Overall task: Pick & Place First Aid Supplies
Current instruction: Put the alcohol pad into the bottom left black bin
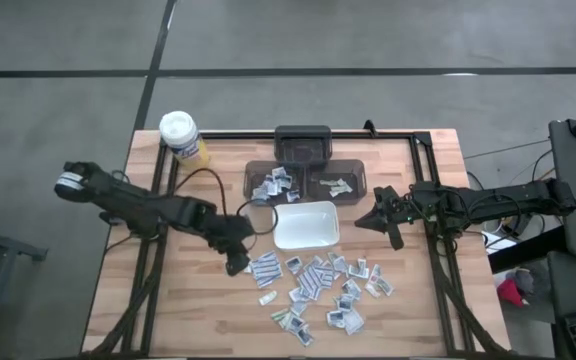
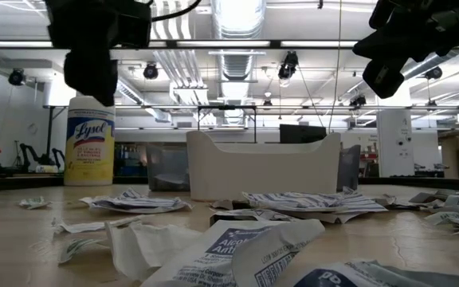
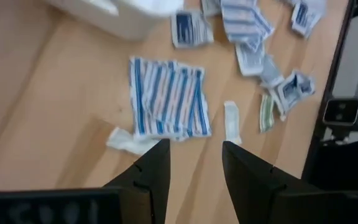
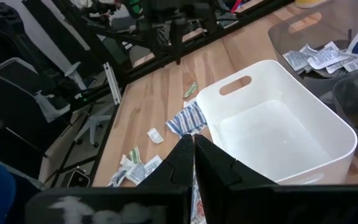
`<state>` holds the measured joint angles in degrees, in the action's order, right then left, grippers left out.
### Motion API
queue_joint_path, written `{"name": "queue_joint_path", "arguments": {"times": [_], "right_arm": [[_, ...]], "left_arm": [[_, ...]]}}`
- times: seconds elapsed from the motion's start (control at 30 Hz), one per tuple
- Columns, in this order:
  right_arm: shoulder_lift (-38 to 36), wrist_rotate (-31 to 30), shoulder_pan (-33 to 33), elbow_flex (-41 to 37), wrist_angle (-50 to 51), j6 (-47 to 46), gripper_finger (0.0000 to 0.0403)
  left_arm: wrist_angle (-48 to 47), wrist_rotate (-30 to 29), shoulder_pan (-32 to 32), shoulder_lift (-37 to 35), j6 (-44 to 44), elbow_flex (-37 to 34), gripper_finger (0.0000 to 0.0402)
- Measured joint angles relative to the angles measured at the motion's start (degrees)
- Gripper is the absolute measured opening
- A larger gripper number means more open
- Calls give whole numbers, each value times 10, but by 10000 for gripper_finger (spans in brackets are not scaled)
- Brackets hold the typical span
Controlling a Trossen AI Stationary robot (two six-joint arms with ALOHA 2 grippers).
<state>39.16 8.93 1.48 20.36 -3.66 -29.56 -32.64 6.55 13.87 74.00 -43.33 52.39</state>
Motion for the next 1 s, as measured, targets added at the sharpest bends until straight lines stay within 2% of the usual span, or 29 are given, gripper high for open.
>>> {"name": "queue_joint_path", "arguments": {"times": [0.2,0.43,0.6,0.83,1.0], "right_arm": [[0,0,0,0,-1,0,13],[0,0,0,0,-27,-3,13],[0,1,11,0,-68,-3,13],[5,-1,72,4,-68,-27,13],[33,-52,136,52,-27,-37,13]], "left_arm": [[43,-16,40,0,-4,-33,138],[86,-130,66,0,22,-68,138],[144,-137,63,-4,53,-92,138],[228,-153,61,-47,47,-152,138],[230,-172,57,-114,43,-193,138]]}}
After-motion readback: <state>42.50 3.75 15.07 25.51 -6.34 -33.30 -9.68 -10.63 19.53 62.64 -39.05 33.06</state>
